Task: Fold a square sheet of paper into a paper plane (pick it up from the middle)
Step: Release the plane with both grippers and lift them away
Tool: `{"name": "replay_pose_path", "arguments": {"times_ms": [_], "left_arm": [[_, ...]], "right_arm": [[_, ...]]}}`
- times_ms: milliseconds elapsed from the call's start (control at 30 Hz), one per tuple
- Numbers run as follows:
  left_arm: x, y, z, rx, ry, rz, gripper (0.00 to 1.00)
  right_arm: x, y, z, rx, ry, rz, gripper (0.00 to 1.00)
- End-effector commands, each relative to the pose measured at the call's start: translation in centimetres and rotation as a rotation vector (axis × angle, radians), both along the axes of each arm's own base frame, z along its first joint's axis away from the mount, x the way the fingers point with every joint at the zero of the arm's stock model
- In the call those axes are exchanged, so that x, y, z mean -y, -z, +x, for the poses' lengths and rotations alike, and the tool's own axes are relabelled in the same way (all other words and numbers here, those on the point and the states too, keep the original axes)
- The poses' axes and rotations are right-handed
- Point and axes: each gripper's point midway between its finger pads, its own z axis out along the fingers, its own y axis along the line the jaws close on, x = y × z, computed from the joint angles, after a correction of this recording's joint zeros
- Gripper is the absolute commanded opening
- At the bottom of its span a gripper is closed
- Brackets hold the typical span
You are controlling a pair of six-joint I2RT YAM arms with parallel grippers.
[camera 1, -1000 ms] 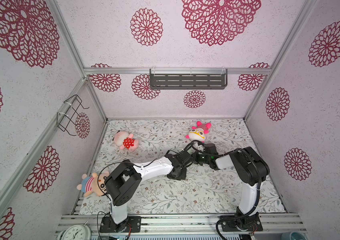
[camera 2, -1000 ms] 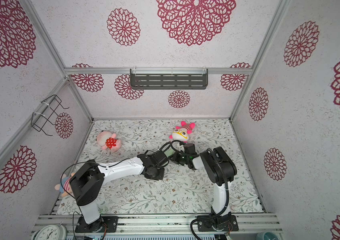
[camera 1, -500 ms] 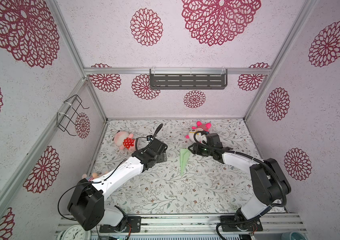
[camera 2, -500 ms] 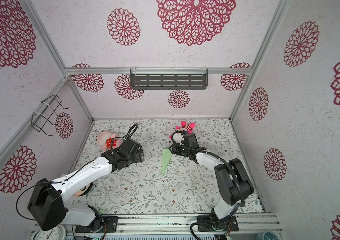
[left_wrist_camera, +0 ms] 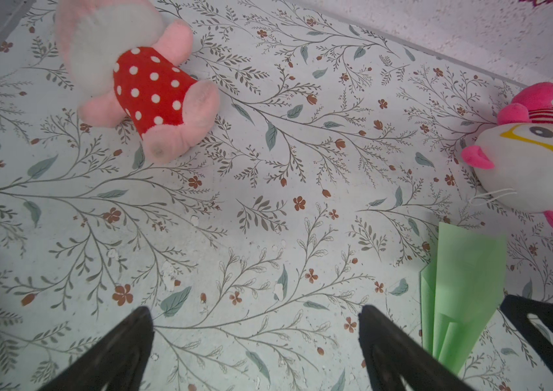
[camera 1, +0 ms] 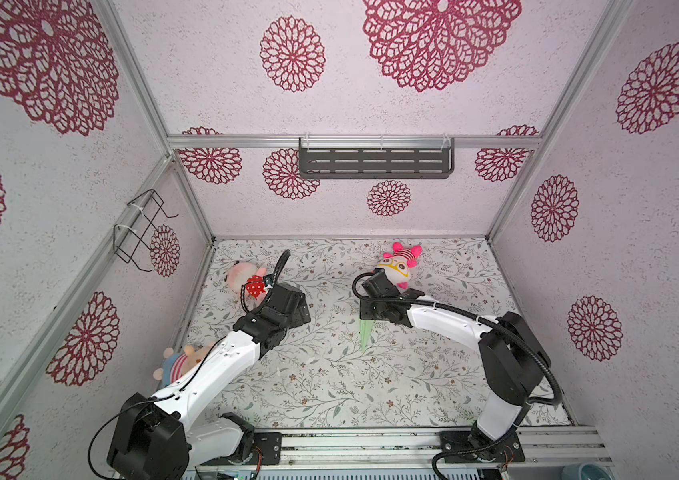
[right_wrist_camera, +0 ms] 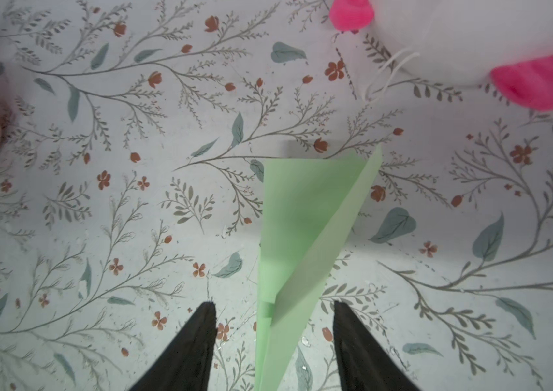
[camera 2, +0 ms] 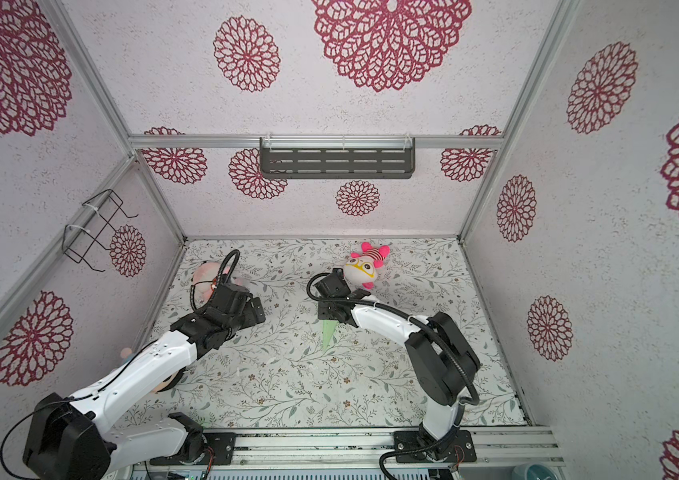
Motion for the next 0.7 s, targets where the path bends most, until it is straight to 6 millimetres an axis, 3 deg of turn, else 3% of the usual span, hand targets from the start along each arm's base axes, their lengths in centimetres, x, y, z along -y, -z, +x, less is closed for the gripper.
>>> {"name": "replay_pose_path", "arguments": {"times_ms": [0, 133, 400, 533, 667], "left_arm": [[-0.8, -0.3, -0.1, 0.022, -0.006, 0.003, 0.97], [-1.3, 0.1, -0.4, 0.010, -0.003, 0.003, 0.97], [-1.3, 0.5, -0.3, 0.005, 0.006, -0.005, 0.97], [-1.3, 0.2, -0.3, 0.010, -0.003, -0.018, 0.97], [-1.5, -0.2, -0.5, 0.025, -0.019, -0.057, 0.97]], "right_arm": [[1.4, 0.5, 1.0, -0.014, 0.102, -0.079, 0.52], [1.4, 1.9, 0.9, -0.059, 0.134, -0.117, 0.44], [2.8, 2.0, 0.4, -0.072, 0.176, -0.197, 0.21], [1.7, 1.6, 0.5, -0.066, 0.143, -0.138, 0.07], [-0.2, -0.3, 1.0, -0.027, 0.075, -0.050, 0.00]]}}
